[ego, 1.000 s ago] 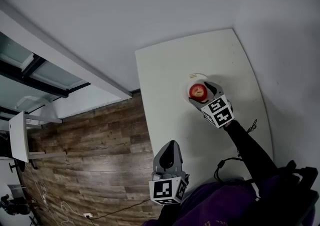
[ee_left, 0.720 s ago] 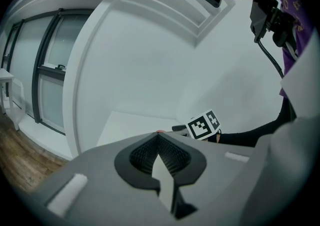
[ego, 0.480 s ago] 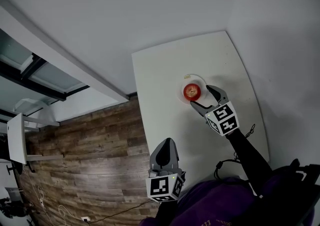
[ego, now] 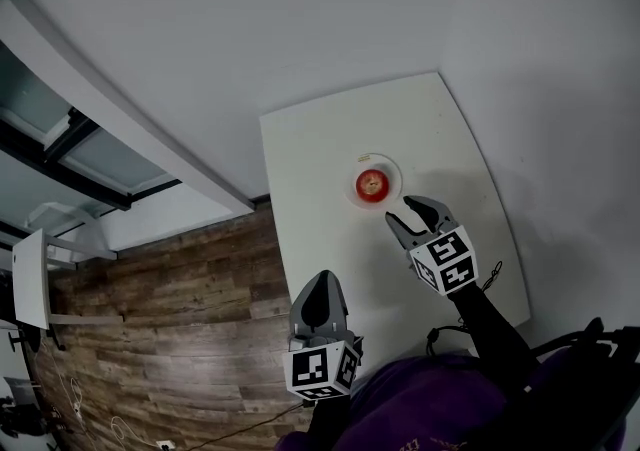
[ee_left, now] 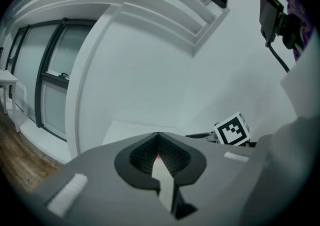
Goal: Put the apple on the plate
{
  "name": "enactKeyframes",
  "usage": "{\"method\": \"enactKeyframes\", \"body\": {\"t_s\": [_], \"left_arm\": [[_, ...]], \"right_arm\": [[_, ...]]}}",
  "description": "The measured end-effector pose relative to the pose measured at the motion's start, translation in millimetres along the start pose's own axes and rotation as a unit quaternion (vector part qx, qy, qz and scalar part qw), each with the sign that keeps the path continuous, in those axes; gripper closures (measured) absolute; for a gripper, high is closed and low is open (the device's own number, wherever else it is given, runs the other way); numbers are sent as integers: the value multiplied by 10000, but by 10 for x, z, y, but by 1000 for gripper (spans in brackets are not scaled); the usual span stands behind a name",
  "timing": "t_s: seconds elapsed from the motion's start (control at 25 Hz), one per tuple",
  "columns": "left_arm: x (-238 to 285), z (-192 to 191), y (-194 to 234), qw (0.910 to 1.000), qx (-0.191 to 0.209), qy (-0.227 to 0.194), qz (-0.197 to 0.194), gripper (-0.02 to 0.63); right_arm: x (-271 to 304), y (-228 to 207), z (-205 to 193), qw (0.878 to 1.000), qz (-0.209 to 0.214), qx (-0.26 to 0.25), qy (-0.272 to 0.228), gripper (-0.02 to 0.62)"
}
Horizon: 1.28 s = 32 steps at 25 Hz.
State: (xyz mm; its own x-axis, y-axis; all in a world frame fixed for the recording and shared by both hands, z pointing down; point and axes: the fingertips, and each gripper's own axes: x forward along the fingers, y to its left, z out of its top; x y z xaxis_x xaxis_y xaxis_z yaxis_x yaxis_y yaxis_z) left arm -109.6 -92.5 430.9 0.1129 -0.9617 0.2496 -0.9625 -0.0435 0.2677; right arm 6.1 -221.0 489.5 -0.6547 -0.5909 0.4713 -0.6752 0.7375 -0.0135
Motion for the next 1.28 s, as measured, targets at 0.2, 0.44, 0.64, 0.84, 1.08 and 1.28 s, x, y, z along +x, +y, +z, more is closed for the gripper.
{"method": "enactKeyframes", "body": {"t_s": [0.2, 0.44, 0.64, 0.84, 1.08, 1.28], "left_arm": [[-48, 31, -106, 9999, -11, -99, -84, 600], [-116, 85, -239, 9996, 62, -211, -185, 600], [-158, 132, -296, 9992, 118, -291, -240, 600], [-215, 157, -336, 9989, 141, -348, -287, 600], [-252, 164, -358, 9987, 143, -373, -311, 600], [-277, 175, -373, 9986, 149, -401, -322, 600]], "right_arm": [[-186, 8, 23, 9998, -188, -38, -98, 556], [-410, 49, 124, 9993, -227, -7, -300, 583], [-576, 85, 299, 9977, -301, 3, -600, 584], [-677, 97, 397, 9964, -383, -28, -758, 584], [-719, 108, 413, 9960, -427, -53, -780, 584], [-752, 108, 429, 9956, -466, -74, -805, 584]]}}
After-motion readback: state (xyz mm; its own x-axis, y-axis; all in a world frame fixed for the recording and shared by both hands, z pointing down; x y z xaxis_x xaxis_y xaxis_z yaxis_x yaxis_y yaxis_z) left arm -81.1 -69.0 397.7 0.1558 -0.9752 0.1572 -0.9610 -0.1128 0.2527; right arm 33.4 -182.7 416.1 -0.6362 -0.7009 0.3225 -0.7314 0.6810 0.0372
